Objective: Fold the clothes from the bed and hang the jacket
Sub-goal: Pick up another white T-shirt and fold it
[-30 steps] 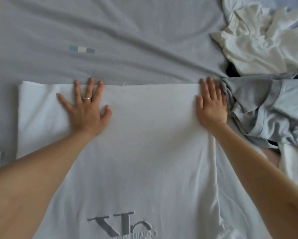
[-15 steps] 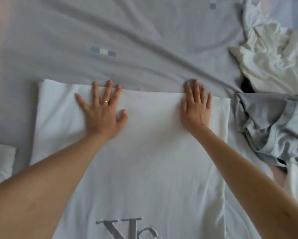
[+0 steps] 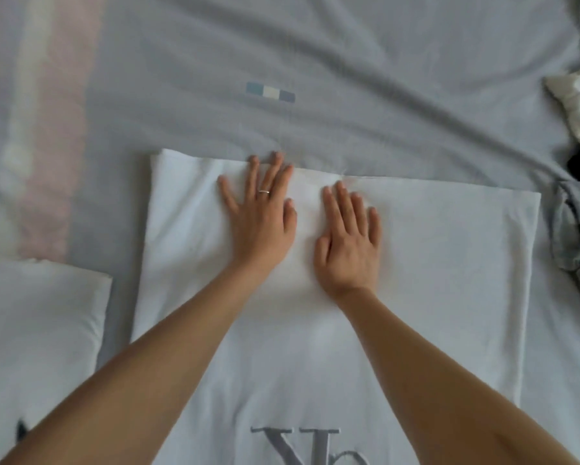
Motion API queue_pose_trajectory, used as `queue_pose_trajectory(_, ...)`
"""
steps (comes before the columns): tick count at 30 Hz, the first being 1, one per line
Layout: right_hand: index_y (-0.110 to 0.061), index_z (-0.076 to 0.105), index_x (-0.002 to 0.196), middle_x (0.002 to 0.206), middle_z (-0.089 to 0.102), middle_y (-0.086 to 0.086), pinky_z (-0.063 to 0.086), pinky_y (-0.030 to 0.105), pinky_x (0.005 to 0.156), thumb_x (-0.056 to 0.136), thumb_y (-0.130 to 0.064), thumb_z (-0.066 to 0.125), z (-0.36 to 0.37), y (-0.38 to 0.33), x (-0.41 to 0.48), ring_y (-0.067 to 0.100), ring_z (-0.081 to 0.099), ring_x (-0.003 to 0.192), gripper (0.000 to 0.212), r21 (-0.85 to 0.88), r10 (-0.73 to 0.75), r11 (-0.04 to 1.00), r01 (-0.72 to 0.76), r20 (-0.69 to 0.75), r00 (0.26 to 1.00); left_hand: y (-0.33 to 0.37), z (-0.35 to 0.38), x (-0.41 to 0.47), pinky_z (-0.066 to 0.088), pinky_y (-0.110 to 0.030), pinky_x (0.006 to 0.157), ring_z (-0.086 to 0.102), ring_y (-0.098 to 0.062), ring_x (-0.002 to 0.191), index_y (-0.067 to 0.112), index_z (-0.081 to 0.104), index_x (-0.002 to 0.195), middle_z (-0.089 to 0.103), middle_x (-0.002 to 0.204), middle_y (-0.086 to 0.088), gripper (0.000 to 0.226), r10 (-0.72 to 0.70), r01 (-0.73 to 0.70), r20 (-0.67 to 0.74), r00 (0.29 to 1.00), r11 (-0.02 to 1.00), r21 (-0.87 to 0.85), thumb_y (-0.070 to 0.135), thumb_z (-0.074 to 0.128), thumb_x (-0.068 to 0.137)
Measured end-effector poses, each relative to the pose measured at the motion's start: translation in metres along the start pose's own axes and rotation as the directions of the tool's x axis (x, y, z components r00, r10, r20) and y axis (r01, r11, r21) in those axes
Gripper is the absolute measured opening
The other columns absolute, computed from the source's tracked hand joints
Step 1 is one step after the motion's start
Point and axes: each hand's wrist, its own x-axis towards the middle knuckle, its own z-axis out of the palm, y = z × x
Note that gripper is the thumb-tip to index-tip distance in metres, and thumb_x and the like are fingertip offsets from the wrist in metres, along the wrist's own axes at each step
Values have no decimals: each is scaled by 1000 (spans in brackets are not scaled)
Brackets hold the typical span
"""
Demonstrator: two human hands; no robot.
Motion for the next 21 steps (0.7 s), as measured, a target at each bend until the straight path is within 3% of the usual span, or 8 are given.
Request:
queue_pose_trajectory(2, -24, 26, 150, 158, 23, -2, 10, 41, 118, 77, -30, 34, 1, 0, 2, 20, 22, 144, 74, -14, -6, 1000, 6, 6, 1000, -21, -16, -3, 21, -43, 104, 35, -25, 136, 17, 50, 130, 36, 150, -8, 59, -149, 123, -182, 972, 981, -148, 16, 49, 71)
queue_pose_trajectory(4, -24, 27, 150, 157, 23, -1, 10, 41, 118, 76, -30, 34, 1, 2, 2, 21, 23, 144, 75, -25, -8, 1000, 8, -8, 1000, -48, -37, -6, 21, -37, 101, 32, -30, 134, 16, 46, 134, 32, 150, -12, 63, -423, 378, -245, 873, 902, -211, 19, 52, 71)
queue_pose_trajectory(7, -22, 29, 150, 156, 26, 1, 10, 41, 117, 76, -30, 35, 1, 0, 4, 22, 26, 143, 74, -32, -16, 999, 15, -30, 999, -90, -53, -9, 22, -41, 107, 27, -33, 136, 8, 29, 143, 30, 147, -16, 79, -709, 688, -9, 705, 687, -233, 29, 67, 77)
queue_pose_trajectory(10, -20, 31, 149, 155, 29, 3, 11, 40, 115, 76, -30, 35, 2, 0, 3, 24, 29, 141, 74, -33, -16, 999, 14, -44, 999, -112, -56, -10, 40, -42, 101, 49, -31, 118, 3, 39, 131, 50, 130, -17, 84, -569, 598, 198, 798, 708, -376, 29, 79, 62)
queue_pose_trajectory(14, -20, 31, 149, 155, 29, 2, 11, 40, 115, 77, -30, 35, 2, -1, 3, 24, 29, 141, 73, -35, -8, 999, 6, -52, 999, -120, -75, 10, 52, -37, 80, 65, -24, 84, 7, 64, 98, 69, 97, -11, 29, -537, 685, 461, 706, 353, -638, 2, 76, 72)
queue_pose_trajectory(16, -20, 32, 148, 155, 30, 2, 11, 40, 115, 76, -30, 35, 3, -2, 4, 25, 29, 141, 73, -40, -4, 999, 2, -58, 998, -123, -83, 19, 53, -38, 79, 66, -21, 77, 10, 65, 89, 69, 89, -7, 19, -488, 684, 517, 703, 268, -678, -3, 71, 76)
queue_pose_trajectory(18, -19, 32, 148, 155, 30, 2, 11, 40, 115, 76, -29, 35, 1, -2, 3, 25, 29, 141, 73, -45, -1, 999, -1, -53, 999, -126, -89, 25, 53, -37, 80, 66, -17, 78, 6, 63, 96, 68, 92, -7, 21, -456, 646, 497, 738, 268, -714, -3, 69, 78)
queue_pose_trajectory(21, -19, 32, 148, 155, 29, 2, 11, 40, 115, 77, -29, 35, 1, -3, 4, 25, 28, 141, 72, -36, -2, 999, 1, -40, 999, -143, -98, 34, 49, -25, 79, 59, -4, 79, 18, 53, 104, 62, 94, 1, 38, -407, 461, 262, 875, 537, -706, 1, 73, 77)
